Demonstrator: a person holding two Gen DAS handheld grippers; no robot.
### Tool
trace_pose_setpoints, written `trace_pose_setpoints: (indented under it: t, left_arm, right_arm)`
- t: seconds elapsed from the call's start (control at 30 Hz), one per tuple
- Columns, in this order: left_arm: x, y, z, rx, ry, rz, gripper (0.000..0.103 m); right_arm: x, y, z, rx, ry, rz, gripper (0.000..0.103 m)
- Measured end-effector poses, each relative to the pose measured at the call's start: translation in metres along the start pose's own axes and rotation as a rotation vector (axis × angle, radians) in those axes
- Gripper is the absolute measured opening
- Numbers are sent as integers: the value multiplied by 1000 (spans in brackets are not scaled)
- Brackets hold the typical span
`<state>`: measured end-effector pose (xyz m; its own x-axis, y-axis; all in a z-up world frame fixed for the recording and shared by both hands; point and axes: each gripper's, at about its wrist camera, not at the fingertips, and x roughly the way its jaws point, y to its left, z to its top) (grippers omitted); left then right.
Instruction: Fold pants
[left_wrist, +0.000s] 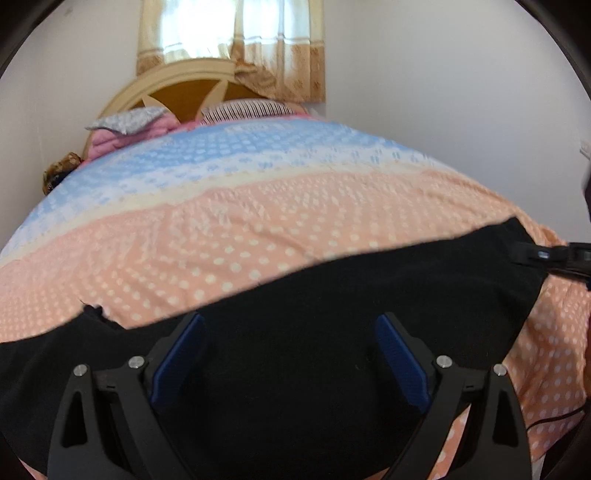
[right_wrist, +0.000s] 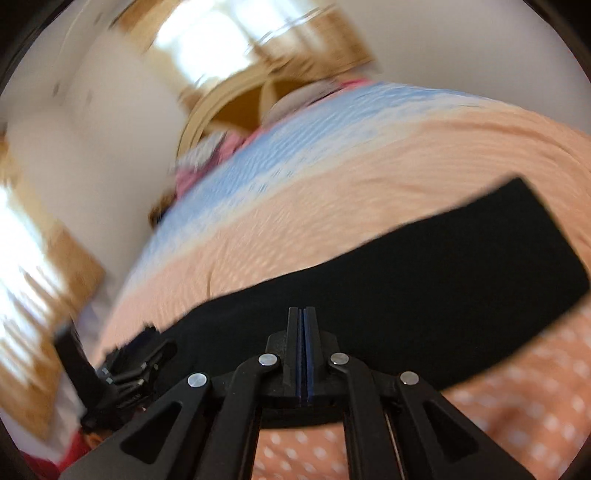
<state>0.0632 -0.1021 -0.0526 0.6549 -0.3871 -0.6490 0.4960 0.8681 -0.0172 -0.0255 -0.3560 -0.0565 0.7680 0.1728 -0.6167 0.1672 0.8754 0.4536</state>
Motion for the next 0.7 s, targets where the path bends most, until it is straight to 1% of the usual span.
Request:
trace_pose_setpoints:
  t: [0.03,0.1,0.13,0.17,0.2,0.23,0.27,0.33,0.37,0.4,0.43,0.5,0.53,0.57,0.63,0.67,0.7]
  left_arm:
    - [2,-4,-4,23,11,5,96]
    - [4,-9,-16,66,35,7,96]
    - [4,-11,-24,77,55,-6,96]
    - [4,-12,-30,82,70,-15,96]
    - [0,-12,-35,79,61,-23,96]
    - [-5,-12,-40,83,53,-29,96]
    - [-9,-13,-44,104,51,-36,96]
    - [-16,-14,-47,139,42,-41,96]
    - [-18,-15,-46,147,42,-43,96]
    - [-20,-15,-44,155,41,-46,95]
    - [-22,-15,-41,152,37,-51,95]
    - [-27,-11,-31,113,10,-73,95]
    - [-29,-9,-25,89,-11,-88,95]
    - [-30,-8,-18,65,-38,-94,96]
    - [-25,-11,-6,46,-70,-73,96]
    - [-19,-15,1,44,-81,-48,96]
    - [-14,-17,4,42,-77,-31,96]
  right_arm:
    - [19,16,0,-66,48,-20,2]
    - [42,34,-7,-141,114,-14,2]
    - [56,41,-19,-184,194,-17,2]
    - [63,40,-31,-204,250,-32,2]
    - [61,38,-42,-217,245,-32,2]
    - [53,33,-50,-215,227,-19,2]
    - [46,24,-56,-177,255,-1,1]
    - [34,3,-63,-61,285,50,1]
    - [29,-6,-65,-9,284,74,1]
    - [27,-11,-67,13,284,82,1]
    - [24,-12,-67,15,283,79,1]
    - [23,3,-58,-46,249,25,1]
    - [16,10,-50,-87,186,19,2]
    - [17,18,-45,-101,137,28,2]
    - [13,23,-31,-112,38,26,2]
    - [16,22,-24,-113,5,4,2]
    - [24,20,-20,-111,-1,-27,2]
